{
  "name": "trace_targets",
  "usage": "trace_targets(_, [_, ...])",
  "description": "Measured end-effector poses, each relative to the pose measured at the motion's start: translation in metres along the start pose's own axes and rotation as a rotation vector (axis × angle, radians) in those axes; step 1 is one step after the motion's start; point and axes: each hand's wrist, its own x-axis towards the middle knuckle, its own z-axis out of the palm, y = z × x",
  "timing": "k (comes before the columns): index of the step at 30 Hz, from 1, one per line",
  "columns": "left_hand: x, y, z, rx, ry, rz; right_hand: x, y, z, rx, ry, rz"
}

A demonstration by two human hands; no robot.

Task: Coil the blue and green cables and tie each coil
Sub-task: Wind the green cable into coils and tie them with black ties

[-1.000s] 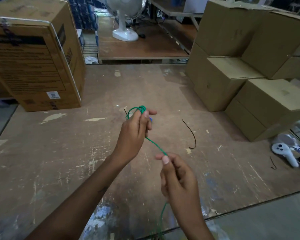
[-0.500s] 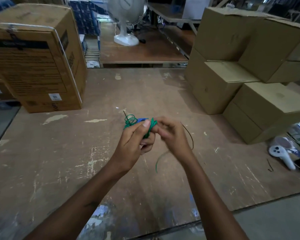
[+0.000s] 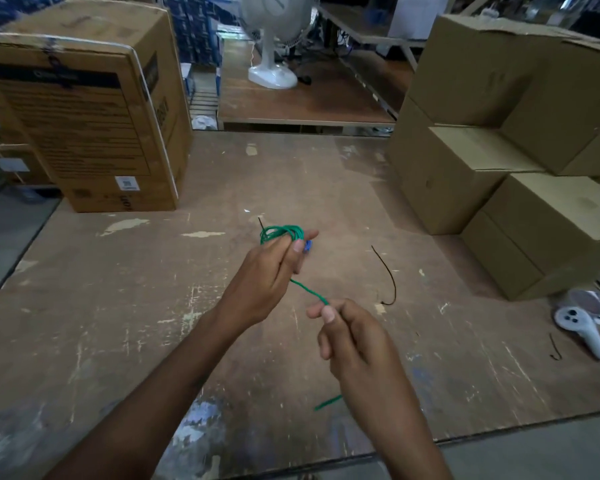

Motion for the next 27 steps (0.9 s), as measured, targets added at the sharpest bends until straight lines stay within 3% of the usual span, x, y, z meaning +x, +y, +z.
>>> trace_targets(3, [-0.014,-0.002,0.001,0.016,-0.107,-0.001,0.018,-0.019,-0.03,-0.295,0.087,-0.139])
trace_targets(7, [-0.027,0.003,0.008,-0.307,-0.183,-0.134,0.071,-0.026,-0.05,-0.644,0.281,-0.388])
trace_targets(10, [-0.026,0.018,0.005,-0.567,-0.111,-0.22,0.114,0.002,-0.042,-0.474,0.227,-0.516])
trace_targets(15, [-0.012,0.03,0.0,-0.82,-0.084,-0.206,0.109,0.037,0.011,-0.082,0.046,-0.391])
trace_targets(19, [-0.005,0.025,0.005,-0.917,0.05,-0.27,0.071,0.043,0.047,-0.166,0.051,-0.303])
trace_targets(21, [-0.004,0.023,0.008,-0.898,0.12,-0.281,0.054,0.042,0.057,-0.349,0.056,-0.262])
trace_targets(24, [-0.001,0.016,0.014,-0.686,0.222,-0.266,0.033,0.032,0.056,-0.519,0.074,-0.22])
trace_targets(27, [0.0,0.006,0.017,-0.544,0.182,-0.271,0.025,0.015,0.043,-0.57,0.117,-0.243])
